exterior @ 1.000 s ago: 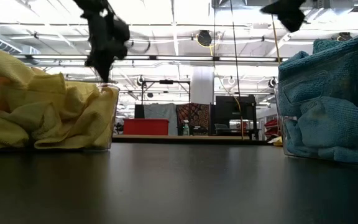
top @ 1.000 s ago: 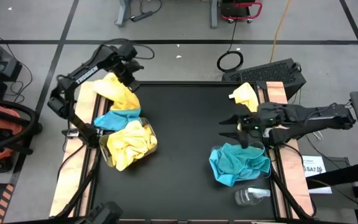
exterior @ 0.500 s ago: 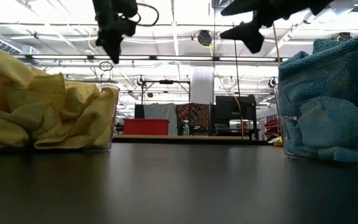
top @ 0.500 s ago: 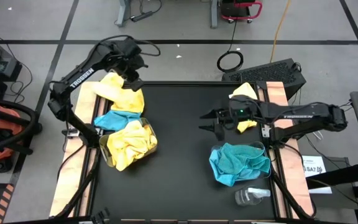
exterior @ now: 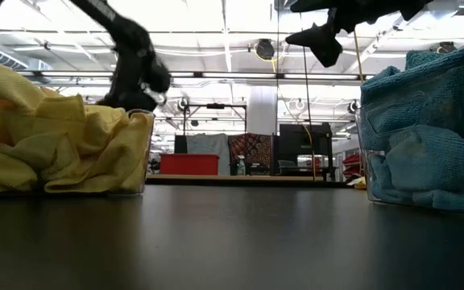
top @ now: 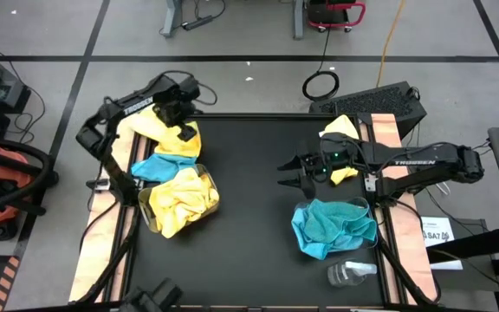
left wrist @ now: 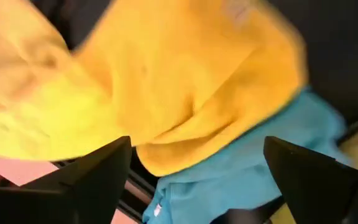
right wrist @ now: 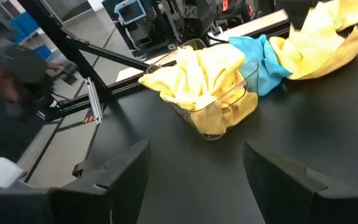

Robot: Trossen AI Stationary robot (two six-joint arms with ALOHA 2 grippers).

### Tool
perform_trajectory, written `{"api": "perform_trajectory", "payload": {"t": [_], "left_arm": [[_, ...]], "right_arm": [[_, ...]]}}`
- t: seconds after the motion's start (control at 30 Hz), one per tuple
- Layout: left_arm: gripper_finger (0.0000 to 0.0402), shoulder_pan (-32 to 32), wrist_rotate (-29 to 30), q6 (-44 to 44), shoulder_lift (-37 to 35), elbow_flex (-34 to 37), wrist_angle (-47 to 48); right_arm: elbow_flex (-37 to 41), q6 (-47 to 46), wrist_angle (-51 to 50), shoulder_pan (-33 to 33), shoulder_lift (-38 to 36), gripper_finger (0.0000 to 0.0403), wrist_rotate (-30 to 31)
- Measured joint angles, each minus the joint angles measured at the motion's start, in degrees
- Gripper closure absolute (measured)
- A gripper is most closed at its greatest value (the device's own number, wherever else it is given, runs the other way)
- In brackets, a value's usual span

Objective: Sort microfiber towel by color & place in baskets
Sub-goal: Put the yellow microfiber towel into the left transparent bin

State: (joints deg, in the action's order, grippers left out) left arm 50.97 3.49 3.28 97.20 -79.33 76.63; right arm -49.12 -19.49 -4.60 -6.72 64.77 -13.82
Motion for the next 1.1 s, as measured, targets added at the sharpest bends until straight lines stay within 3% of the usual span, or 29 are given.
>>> {"api": "perform_trajectory", "payload": {"t": [0.27,0.53,0.67,0.83,1.03,1.1], "left_arm": [[0.0035,5.11,-0.16,0.00,4.03,8.57,-10.16],[0.0039,7.26,0.52,2.39,11.62,8.38,-11.14],[0.0064,6.96,-0.12,3.09,13.31,7.67,-15.10],[0.0168,7.03,-2.71,4.43,14.56,7.52,-16.55],[0.0370,6.79,-6.96,7.58,14.54,7.50,-15.64],[0.0386,6.29,-7.36,7.68,14.34,7.04,-14.70]], "right_arm": [[0.00,1.50,-0.20,0.00,-0.02,0.0154,0.05],[0.00,0.36,-0.32,0.02,-0.02,0.0154,0.00],[0.00,-0.28,-0.66,0.02,-0.02,0.0154,-0.05],[0.00,0.12,-1.07,0.02,-0.04,0.0154,0.17],[0.00,0.55,-0.90,0.02,-0.04,0.0154,0.19],[0.00,0.66,-0.90,0.02,-0.04,0.0154,0.18]]}}
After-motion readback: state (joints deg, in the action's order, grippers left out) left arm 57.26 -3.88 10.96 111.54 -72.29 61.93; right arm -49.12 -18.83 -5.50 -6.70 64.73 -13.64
